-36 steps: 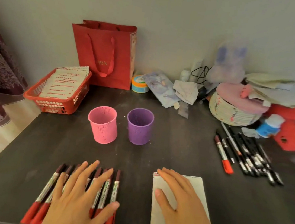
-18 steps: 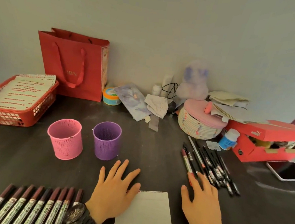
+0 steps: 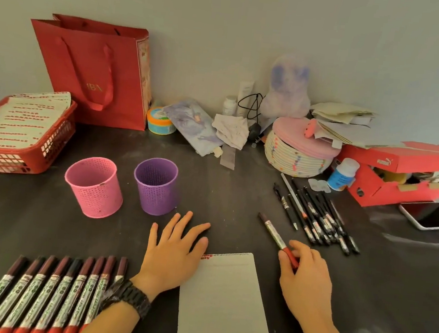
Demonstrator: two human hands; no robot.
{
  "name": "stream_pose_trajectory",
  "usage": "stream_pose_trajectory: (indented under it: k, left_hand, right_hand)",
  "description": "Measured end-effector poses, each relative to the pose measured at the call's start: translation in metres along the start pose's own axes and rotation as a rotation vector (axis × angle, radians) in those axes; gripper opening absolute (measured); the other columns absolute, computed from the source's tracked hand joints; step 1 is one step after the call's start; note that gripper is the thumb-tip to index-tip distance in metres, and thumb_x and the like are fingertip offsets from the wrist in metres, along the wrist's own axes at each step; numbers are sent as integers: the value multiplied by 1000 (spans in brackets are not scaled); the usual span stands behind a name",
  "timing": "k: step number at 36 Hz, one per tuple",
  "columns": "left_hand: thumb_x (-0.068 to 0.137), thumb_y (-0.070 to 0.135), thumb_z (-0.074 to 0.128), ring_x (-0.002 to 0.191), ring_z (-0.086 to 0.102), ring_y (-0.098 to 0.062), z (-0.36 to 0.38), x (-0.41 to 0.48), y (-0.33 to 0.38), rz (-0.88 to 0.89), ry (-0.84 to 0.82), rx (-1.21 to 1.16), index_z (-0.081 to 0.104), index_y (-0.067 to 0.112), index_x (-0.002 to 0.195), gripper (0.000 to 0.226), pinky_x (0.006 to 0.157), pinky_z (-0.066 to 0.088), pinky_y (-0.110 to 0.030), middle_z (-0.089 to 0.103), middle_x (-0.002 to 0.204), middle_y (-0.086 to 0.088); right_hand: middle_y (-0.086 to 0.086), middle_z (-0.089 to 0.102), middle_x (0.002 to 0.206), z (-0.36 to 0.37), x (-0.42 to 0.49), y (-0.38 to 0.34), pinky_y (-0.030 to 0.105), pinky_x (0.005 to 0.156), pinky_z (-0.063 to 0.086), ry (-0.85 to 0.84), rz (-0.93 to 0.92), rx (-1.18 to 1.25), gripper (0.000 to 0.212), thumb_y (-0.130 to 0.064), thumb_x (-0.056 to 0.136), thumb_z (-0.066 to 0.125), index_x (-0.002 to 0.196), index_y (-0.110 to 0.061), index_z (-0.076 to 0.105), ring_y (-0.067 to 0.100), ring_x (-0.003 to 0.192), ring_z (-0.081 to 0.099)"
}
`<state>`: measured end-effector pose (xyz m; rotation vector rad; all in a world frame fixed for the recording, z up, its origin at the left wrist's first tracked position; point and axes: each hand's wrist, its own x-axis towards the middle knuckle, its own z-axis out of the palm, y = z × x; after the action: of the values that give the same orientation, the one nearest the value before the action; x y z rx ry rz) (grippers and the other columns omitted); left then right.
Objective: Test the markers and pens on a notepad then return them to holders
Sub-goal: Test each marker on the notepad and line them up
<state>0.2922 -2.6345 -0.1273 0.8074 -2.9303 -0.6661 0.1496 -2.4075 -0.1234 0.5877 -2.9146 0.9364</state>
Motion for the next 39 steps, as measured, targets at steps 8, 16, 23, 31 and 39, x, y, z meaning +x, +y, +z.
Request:
stream_pose_trajectory:
  k: [8,16,23,31,39]
  left_hand:
    - [94,62,34,117,41,19,-39,-45,35,149,55,-353,66,42,119,45,101,32,-10,60,119,33]
    - [102,37,46,82,71,-12,-34,-89,71,-41,56,-1099,63,26,98,20,66,54,-24,75,88,4]
    - [99,53,48,55,46,-5,-21,-107,60,93,-111,-862,61,40,99,18,56,39,-18,56,64,11]
    - [98,69,16,58,52,-6,-15,-114,78,-57,-20,-729,59,28,68,66,61,41,-27,58,60,12]
    - [98,56,19,40,36,-13,2,-121,94,-90,374,-160,38,23,52,60,40,19,-22,50,45,7]
  right_hand:
    - [-10,76,85,-31,-52,-42,12,68,53,-78,60,775,21,-15,82,79,84,-36,75,4,79,70]
    - [-10,76,88,-16,-105,-78,12,71,52,-265,-29,819,14,-41,72,71,85,-40,75,9,85,71]
    - [-15,75,105,-23,-99,-81,26,76,59,-346,33,851,20,-61,93,57,100,-49,71,7,97,71]
    - [6,74,86,-22,-99,-92,38,70,56,-213,188,1186,37,-49,91,54,80,-19,74,20,81,70]
    - [-5,26,53,-33,-87,-108,29,55,34,-230,720,1763,48,-35,95,57,54,-23,36,14,48,26]
